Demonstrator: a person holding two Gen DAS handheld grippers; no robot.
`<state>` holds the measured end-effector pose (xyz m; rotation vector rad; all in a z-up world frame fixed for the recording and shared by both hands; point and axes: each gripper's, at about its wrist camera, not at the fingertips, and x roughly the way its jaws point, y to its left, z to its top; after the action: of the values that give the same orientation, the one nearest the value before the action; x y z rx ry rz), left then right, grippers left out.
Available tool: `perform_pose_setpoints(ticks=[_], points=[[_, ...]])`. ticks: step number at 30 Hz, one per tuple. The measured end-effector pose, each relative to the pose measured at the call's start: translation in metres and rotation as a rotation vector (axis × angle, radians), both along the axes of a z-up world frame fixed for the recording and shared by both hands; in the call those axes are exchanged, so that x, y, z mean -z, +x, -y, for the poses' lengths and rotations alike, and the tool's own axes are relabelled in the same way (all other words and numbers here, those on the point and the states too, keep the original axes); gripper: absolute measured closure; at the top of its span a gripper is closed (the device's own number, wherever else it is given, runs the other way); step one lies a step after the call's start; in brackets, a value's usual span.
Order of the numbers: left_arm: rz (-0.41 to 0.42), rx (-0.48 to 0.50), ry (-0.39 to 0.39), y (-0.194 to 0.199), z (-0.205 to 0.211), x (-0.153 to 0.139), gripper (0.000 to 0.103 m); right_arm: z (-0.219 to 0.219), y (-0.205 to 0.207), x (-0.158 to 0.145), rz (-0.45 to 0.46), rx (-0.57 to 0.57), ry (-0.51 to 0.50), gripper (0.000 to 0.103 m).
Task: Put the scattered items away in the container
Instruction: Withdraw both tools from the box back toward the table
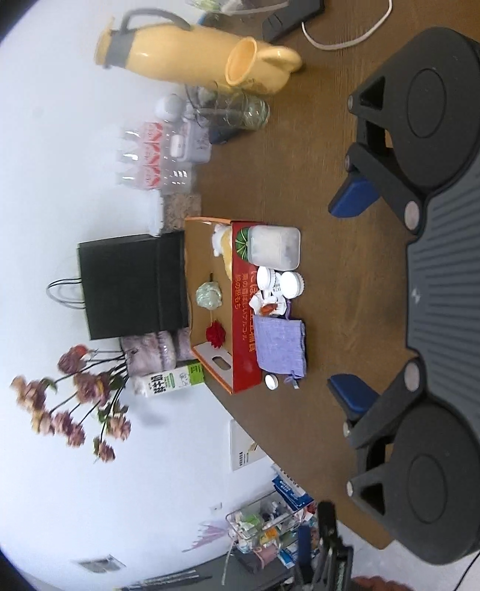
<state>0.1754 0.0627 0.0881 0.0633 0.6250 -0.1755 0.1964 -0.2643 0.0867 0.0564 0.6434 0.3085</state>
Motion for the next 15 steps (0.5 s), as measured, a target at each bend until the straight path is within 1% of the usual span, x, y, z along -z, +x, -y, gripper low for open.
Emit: perform_pose_setpoints(ticks=[2,4,6,7,10,11,13,14,15], points=[[0.042,-0.040,0.001,-0.022,-0.001,0.000,0.005,0.002,-0.021,0.001,0.031,0.044,-0.038,0.011],[0.085,-0.047,-0.021,-0.045,0.001,0.001,0.004,0.001,-0.041,0.004,0.066,0.065,-0.061,0.011],[0.124,-0.048,-0.035,-0.066,0.007,0.006,0.002,0.001,-0.060,0.009,0.086,0.068,-0.039,0.011],[0.143,-0.046,-0.029,-0.075,0.011,0.011,0.002,-0.001,-0.069,0.013,0.096,0.072,-0.028,0.011],[0.195,-0.022,0.034,-0.096,0.031,0.030,0.002,-0.012,-0.093,0.028,0.126,0.075,-0.024,0.011],[0.218,-0.019,0.068,-0.102,0.039,0.038,0.002,-0.014,-0.099,0.035,0.120,0.072,-0.013,0.011],[0.278,-0.055,0.118,-0.114,0.054,0.056,0.002,-0.021,-0.105,0.050,0.089,0.038,-0.004,0.011],[0.298,-0.063,0.135,-0.118,0.061,0.065,0.002,-0.024,-0.106,0.057,0.075,0.024,-0.012,0.011],[0.304,-0.042,0.164,-0.121,0.068,0.073,0.002,-0.029,-0.106,0.064,0.064,0.019,-0.035,0.011]])
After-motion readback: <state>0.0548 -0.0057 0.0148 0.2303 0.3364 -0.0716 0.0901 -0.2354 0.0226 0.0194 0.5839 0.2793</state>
